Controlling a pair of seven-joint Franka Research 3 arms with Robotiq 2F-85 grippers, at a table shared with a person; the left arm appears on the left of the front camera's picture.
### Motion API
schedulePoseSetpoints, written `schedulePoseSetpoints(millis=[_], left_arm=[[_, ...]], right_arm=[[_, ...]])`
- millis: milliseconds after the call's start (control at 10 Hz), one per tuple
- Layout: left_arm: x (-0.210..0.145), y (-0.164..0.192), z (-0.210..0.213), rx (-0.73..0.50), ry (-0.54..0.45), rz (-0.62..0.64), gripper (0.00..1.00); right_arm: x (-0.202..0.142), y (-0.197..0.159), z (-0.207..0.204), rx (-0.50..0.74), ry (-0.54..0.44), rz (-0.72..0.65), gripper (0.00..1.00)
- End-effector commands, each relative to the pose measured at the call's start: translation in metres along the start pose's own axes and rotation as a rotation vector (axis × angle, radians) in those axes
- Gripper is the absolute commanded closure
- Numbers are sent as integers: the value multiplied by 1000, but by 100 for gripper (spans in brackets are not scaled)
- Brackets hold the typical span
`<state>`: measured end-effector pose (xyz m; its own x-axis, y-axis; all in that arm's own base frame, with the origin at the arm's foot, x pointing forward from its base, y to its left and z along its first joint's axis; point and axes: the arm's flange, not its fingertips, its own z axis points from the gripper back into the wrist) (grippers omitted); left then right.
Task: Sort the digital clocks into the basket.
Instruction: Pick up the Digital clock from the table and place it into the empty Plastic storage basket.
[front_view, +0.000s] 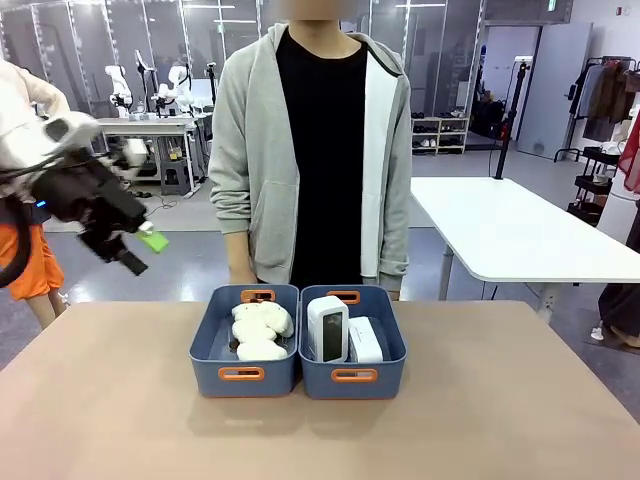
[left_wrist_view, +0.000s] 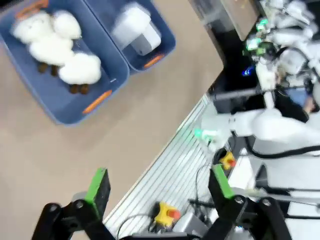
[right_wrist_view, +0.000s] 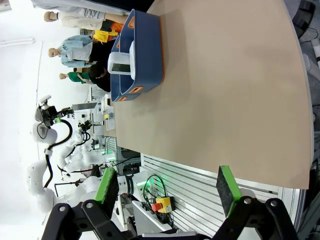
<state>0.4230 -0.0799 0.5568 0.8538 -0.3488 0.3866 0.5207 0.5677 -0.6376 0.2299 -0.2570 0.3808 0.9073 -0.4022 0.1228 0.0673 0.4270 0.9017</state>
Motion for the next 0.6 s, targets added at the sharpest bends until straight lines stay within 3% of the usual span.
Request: schedulePoseSetpoints(millis=[0, 100, 200, 300, 400, 500], left_arm=[[-75, 19, 9, -13, -304, -80, 0], [-109, 37, 17, -62, -417, -80, 0], [-146, 50, 26, -86, -531, -2, 0], [-175, 66, 22, -59, -551, 137, 0], [-197, 75, 19, -93, -677, 126, 0], [-220, 87, 16, -75, -731, 216, 0]], right_arm=[[-2, 1, 1, 11, -3, 3, 0], [-2, 1, 1, 11, -3, 3, 0], [-2, 1, 1, 11, -3, 3, 0], [-2, 1, 1, 11, -3, 3, 0], [-2, 1, 1, 11, -3, 3, 0], [-2, 1, 1, 11, -3, 3, 0]])
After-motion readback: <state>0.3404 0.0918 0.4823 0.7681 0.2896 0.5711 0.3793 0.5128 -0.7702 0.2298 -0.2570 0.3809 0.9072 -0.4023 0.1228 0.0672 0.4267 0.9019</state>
